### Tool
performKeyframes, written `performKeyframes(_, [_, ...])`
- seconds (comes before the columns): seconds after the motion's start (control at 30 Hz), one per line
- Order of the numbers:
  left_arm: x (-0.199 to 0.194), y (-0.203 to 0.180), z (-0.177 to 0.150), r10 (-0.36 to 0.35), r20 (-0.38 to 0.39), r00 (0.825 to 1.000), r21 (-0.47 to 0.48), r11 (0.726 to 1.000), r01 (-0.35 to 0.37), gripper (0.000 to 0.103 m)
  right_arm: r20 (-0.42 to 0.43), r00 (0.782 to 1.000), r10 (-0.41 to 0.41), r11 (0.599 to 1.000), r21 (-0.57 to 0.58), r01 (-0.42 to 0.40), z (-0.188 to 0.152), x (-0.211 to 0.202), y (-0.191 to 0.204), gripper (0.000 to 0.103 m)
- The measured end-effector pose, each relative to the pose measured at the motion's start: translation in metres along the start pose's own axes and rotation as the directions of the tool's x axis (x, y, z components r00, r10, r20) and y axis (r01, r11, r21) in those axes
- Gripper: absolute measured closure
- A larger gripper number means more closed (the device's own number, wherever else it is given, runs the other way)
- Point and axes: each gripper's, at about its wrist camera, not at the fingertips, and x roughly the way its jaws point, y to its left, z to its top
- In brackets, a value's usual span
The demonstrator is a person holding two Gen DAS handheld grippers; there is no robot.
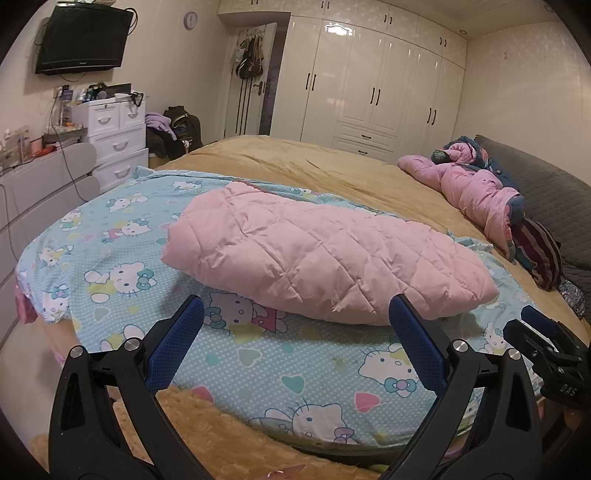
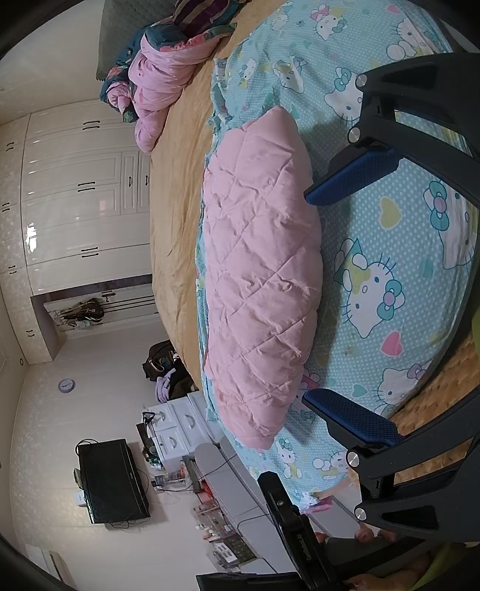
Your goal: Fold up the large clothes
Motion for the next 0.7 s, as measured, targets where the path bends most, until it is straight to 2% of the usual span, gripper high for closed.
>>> performKeyframes(0.47, [-0.002,0.003,-0.003,0.017,-0.012,1.000,0.004,1.000,-0.017,0.009,-0.005,1.000,-0.004,1.000,-0.006,0.004,-0.001,0.002,-0.002,0.004])
performKeyframes(0.7, [0.007,0.013,-0.002,0.034,-0.042,0.999,-0.018,0.999,-0.035,0.009,-0.012,0.999,-0.047,0.999,0.011,0.047,-0.003,0.004,-0.013,0.004])
